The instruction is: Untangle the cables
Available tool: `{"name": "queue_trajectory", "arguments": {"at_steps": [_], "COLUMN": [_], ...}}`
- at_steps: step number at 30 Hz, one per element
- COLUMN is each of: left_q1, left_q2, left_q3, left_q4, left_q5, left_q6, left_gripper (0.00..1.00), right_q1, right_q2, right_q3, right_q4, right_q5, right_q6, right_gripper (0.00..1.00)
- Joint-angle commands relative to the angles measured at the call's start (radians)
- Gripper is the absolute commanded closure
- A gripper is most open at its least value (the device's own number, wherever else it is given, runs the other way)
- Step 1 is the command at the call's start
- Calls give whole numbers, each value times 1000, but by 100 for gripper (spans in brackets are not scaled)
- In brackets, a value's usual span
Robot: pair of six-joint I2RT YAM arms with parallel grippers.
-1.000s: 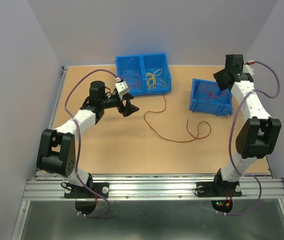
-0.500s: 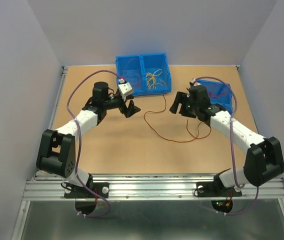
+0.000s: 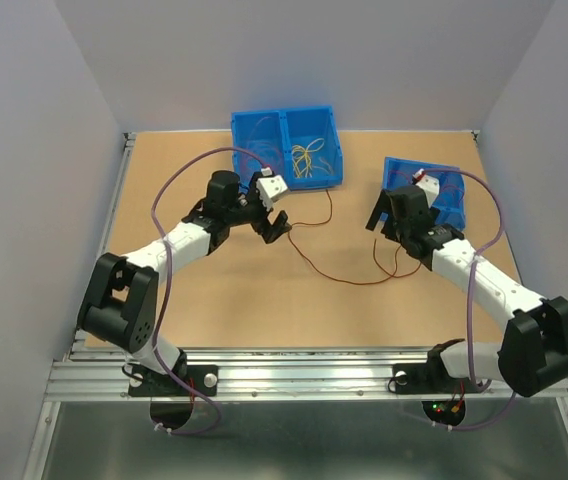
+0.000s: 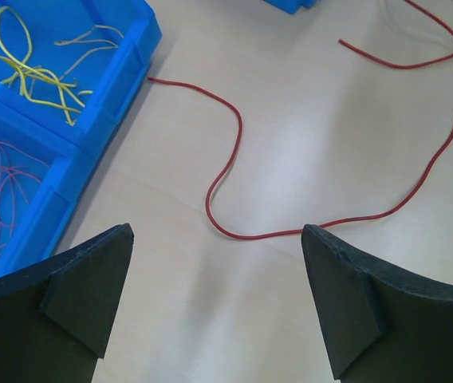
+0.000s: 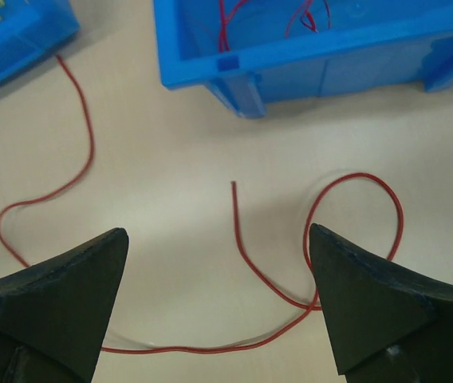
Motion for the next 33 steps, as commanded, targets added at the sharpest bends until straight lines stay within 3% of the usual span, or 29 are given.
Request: {"name": "queue_trajectory", "arguments": {"at_steps": [1, 9, 21, 33], "left_q1": [-41, -57, -57, -57], "left_q2": [44, 173, 260, 285], "left_q3": [40, 148, 216, 239], "left_q4": [-31, -135, -198, -221], "left_q5": [-92, -159, -196, -207], "left_q6": [36, 34, 27, 27], "left_gripper": [1, 1, 1, 1], "right_q1": [2, 2, 2, 11], "right_q2": [20, 57, 281, 258], "right_q3": [-55, -138, -92, -145], "right_q4": [9, 20, 52, 215], "right_q5": [70, 140, 5, -325], "right_q6": [-7, 111, 124, -3], "right_gripper": [0, 0, 0, 21]}}
